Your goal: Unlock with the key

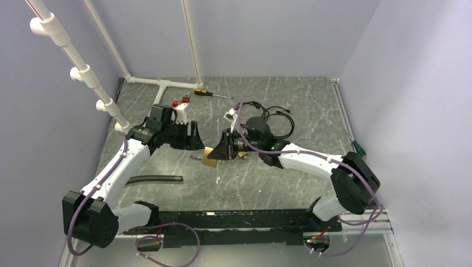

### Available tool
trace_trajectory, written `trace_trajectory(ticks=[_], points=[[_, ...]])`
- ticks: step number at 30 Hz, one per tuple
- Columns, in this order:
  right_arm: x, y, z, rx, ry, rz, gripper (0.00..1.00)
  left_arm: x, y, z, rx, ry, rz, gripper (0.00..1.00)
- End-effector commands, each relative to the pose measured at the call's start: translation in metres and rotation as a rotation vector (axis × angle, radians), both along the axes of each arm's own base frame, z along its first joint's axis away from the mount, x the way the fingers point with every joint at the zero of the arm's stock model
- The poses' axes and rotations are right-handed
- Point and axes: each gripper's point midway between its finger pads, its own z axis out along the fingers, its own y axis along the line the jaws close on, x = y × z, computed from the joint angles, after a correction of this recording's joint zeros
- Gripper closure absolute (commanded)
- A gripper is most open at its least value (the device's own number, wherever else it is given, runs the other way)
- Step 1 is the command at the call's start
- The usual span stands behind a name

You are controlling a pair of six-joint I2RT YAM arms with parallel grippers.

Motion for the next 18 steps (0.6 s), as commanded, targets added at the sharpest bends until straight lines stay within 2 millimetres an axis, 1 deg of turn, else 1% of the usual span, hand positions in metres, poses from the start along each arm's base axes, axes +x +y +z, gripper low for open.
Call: trace_trajectory(ticks=[1, 6, 11, 16, 18], points=[[0.004, 0.007, 0.084, 0.169, -0.183, 0.022, 1.0, -0.008, -0.026, 0.028, -0.141, -0.033, -0.127, 0.25], [0.012, 0.005, 0.104, 0.166, -0.26, -0.012, 1.0, -0.021, -0.042, 0.036, -0.243, -0.003, -0.218, 0.27], [0.019, -0.005, 0.134, 0.175, -0.366, -0.067, 1.0, -0.035, -0.057, 0.053, -0.357, 0.007, -0.312, 0.31], [0.029, -0.018, 0.156, 0.157, -0.481, -0.149, 1.0, -0.043, -0.063, 0.064, -0.419, 0.015, -0.356, 0.33], [0.033, -0.023, 0.16, 0.153, -0.514, -0.18, 1.0, -0.047, -0.067, 0.07, -0.455, 0.021, -0.38, 0.33]])
